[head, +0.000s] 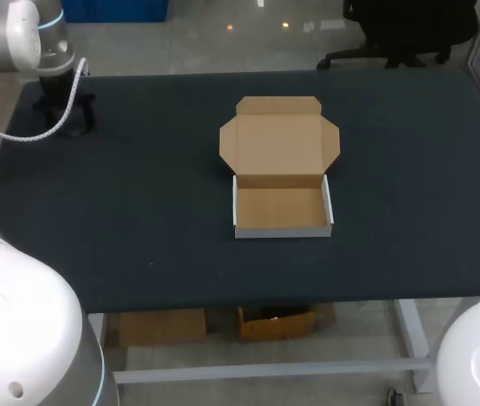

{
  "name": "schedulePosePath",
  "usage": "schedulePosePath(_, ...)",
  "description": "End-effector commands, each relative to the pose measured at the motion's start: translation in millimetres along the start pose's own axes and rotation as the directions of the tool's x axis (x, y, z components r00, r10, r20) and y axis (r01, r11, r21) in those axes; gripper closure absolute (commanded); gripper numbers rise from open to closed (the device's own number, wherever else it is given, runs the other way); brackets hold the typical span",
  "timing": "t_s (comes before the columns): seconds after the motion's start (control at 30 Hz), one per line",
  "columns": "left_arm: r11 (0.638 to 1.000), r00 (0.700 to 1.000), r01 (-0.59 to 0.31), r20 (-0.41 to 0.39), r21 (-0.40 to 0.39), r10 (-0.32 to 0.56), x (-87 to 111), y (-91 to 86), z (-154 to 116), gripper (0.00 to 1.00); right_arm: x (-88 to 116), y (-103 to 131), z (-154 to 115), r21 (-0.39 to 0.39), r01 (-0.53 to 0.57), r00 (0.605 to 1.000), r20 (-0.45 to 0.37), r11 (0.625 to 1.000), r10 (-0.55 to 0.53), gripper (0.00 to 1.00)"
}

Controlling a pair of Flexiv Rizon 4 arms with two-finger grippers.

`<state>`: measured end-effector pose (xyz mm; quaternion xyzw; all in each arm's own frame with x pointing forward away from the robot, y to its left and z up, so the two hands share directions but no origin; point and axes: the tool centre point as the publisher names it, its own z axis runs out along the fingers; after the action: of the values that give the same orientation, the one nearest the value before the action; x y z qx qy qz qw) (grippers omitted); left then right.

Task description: Assemble the packaging by folding the flat box into shape, placing the metal phone stand inside, and closing the box properly

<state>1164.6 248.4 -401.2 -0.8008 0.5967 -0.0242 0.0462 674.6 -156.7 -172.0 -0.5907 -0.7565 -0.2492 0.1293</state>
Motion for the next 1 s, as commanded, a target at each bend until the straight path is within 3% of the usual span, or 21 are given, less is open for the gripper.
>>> schedulePosePath(0.03,1.0,1.0,0.001,0.006,-0.011,-0.001,0.9,-5.4,4,0.51,0,0,-2,0.002,0.001,1.0,-0.002,1.0,-0.001,0.0)
schedulePosePath(0.13,1.0,1.0,0.002,0.006,-0.014,-0.002,0.9,-5.6,4,0.72,0,0,-2,0.002,0.001,1.0,-0.002,1.0,-0.001,0.0)
schedulePosePath(0.2,1.0,1.0,0.003,0.005,-0.013,-0.003,0.5,-5.8,4,0.96,0,0,-2,0.002,0.001,1.0,-0.002,1.0,-0.001,0.0)
schedulePosePath(0.23,1.0,1.0,0.004,0.004,-0.013,-0.004,0.2,-5.9,3,1.0,0,0,-2,0.002,0.001,1.0,-0.002,1.0,-0.001,0.0)
schedulePosePath(1.0,1.0,1.0,-0.01,-0.008,0.025,0.01,-4.6,14.5,-16,1.0,0,0,-2,0.002,0.001,1.0,-0.002,1.0,-0.001,0.0)
